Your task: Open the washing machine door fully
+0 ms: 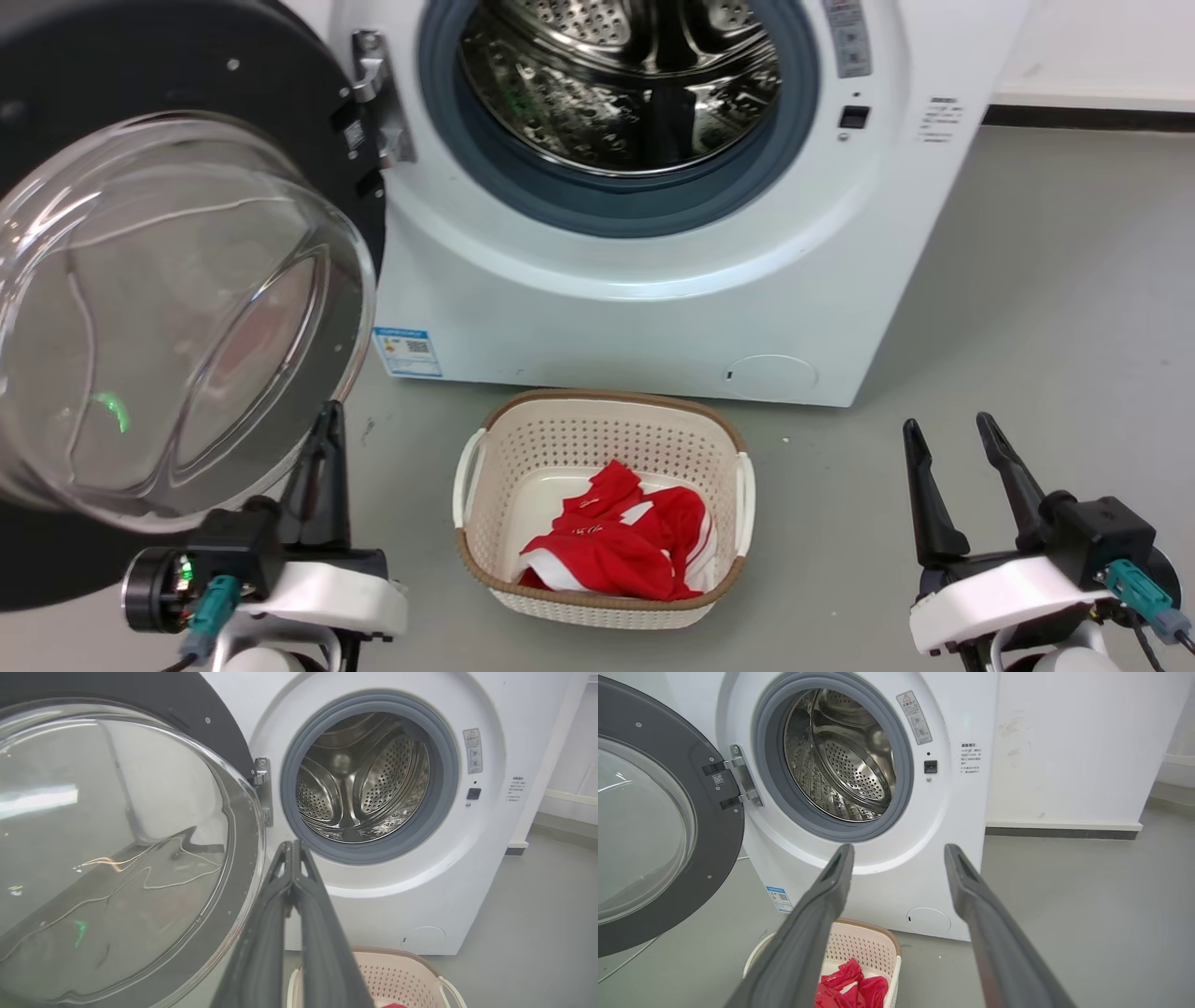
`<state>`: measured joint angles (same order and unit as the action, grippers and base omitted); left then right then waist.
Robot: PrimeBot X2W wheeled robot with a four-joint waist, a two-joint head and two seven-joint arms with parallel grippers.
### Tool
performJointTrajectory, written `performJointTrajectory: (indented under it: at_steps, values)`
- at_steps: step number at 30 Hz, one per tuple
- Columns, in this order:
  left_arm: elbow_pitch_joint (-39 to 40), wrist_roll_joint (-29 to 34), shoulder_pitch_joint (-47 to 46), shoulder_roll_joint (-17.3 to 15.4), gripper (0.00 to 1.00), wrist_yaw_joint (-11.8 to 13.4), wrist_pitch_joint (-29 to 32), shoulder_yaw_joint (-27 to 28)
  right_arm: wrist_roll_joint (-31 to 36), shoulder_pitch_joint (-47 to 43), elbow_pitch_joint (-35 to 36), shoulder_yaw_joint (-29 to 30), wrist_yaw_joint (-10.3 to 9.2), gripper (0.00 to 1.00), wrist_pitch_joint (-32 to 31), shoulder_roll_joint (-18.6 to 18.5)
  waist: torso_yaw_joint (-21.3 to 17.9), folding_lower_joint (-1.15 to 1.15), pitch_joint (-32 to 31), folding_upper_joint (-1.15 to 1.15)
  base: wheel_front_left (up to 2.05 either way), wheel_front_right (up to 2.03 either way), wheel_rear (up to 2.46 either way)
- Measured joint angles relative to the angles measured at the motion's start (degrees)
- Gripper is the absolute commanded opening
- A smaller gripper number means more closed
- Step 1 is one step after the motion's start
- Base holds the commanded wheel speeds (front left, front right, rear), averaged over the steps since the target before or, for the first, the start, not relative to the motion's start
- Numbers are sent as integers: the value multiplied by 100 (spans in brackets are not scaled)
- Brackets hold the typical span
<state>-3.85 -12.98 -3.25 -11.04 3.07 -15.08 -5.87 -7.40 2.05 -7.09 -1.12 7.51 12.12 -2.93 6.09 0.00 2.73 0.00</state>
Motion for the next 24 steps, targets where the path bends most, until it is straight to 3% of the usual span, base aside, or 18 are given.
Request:
performJointTrajectory:
  at_steps: [1, 2, 4, 5, 24]
  values:
    - [-54, 63, -12, 2, 0, -7, 0, -47, -1, -18, -8, 12, 0, 100, 0, 1, -57, 0, -20, 0, 0, 0, 0]
    - [-105, 91, -24, 11, 10, -13, 0, -81, -1, -44, -10, 32, 0, 100, 1, 0, -108, 0, -40, 0, 0, 0, 0]
    - [-174, 127, -42, 38, 67, -33, 0, -107, -1, -118, -13, 57, 0, 100, 1, 0, -200, 0, -79, 0, 0, 0, 0]
    - [-199, 135, -52, 48, 100, -32, 0, -111, -1, -131, -11, 65, 0, 100, 1, 0, -242, 0, -95, 0, 0, 0, 0]
    - [-500, 297, -127, 111, 100, -57, 0, -109, -3, -211, 15, 55, 0, 100, -40, 0, -437, 0, -154, 0, 0, 0, 0]
